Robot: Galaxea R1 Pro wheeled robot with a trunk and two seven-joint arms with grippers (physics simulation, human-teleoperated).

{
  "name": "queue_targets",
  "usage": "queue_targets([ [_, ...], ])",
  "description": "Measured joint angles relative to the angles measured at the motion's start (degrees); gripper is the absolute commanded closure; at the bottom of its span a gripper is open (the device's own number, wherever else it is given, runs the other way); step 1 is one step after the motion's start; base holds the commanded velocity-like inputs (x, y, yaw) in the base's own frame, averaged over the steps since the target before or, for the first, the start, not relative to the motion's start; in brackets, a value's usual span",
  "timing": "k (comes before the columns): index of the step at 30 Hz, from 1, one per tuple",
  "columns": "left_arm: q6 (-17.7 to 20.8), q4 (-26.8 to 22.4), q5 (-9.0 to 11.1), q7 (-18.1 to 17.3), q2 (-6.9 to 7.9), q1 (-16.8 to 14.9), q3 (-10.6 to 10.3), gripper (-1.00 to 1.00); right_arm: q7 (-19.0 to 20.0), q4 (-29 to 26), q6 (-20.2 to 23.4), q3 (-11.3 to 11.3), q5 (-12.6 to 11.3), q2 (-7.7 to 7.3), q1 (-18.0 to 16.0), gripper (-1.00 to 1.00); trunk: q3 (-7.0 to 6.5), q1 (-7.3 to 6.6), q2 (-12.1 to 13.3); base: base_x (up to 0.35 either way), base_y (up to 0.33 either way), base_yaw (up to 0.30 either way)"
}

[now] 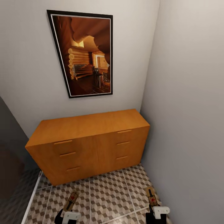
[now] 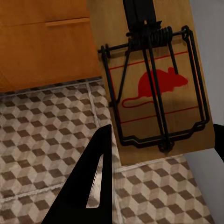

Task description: Take the four mousetraps from the cabinet in the bathroom and place them on the bathroom floor. Make sure all four end up on the same floor surface, and ensure that at least two of them are either under or directly next to the same bathroom sink.

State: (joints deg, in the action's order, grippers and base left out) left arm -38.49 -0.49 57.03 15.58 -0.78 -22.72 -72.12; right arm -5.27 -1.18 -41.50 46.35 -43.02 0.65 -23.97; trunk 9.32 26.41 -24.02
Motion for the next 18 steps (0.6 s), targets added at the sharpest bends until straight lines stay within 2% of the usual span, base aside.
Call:
queue_targets([
  [6,0.01,0.01,-0.01,0.04,0.00,0.00,0.01,1.00,0.00,0.03,-0.06,-0.01,0.03,-0.05,0.00,1.00,0.00,0.00,0.00,0.000,0.000,0.220],
  [13,0.01,0.01,-0.01,0.00,-0.01,-0.01,0.01,1.00,0.01,0.04,-0.02,0.01,0.08,-0.22,0.00,1.00,0.00,0.01,0.00,-0.021,0.000,0.016],
  [18,0.02,0.01,-0.01,-0.03,-0.01,-0.01,0.01,1.00,0.00,0.04,0.04,0.01,0.06,-0.21,0.00,1.00,-0.01,0.03,0.01,-0.229,0.000,0.001],
])
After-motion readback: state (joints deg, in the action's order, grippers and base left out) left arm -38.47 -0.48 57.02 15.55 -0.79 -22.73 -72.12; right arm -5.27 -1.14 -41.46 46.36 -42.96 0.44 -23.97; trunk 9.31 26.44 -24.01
